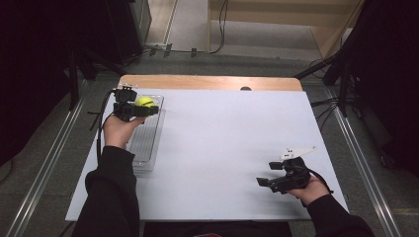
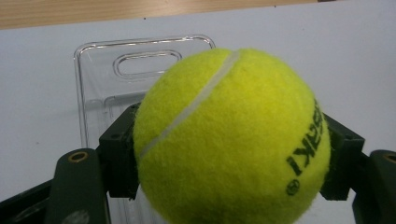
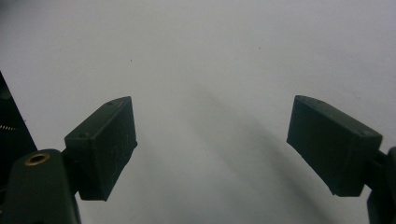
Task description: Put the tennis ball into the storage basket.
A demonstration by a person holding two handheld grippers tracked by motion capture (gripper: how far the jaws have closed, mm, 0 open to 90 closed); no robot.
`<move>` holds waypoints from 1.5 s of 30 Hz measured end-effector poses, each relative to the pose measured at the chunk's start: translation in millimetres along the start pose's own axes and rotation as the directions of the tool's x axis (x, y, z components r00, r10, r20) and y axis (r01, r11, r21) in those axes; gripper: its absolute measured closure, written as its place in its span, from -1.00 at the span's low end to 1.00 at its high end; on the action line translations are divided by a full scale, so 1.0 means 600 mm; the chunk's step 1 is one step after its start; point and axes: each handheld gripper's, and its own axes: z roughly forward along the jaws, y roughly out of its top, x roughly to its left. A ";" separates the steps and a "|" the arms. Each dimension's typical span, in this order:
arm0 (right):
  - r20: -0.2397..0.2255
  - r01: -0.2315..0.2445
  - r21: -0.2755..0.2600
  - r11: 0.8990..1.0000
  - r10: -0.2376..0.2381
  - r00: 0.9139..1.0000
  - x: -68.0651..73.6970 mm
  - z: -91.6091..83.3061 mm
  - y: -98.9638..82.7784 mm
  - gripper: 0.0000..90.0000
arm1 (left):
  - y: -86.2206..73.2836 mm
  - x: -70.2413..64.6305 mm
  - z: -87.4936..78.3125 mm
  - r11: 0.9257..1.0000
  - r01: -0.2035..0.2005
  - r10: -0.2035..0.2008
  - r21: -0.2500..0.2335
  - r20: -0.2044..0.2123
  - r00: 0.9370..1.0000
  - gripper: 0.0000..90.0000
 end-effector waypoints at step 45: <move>0.000 0.000 -0.001 1.000 0.000 1.000 -0.002 -0.002 0.000 -0.70 | -0.022 0.022 0.033 0.997 0.057 -0.056 0.058 -0.027 0.998 -0.42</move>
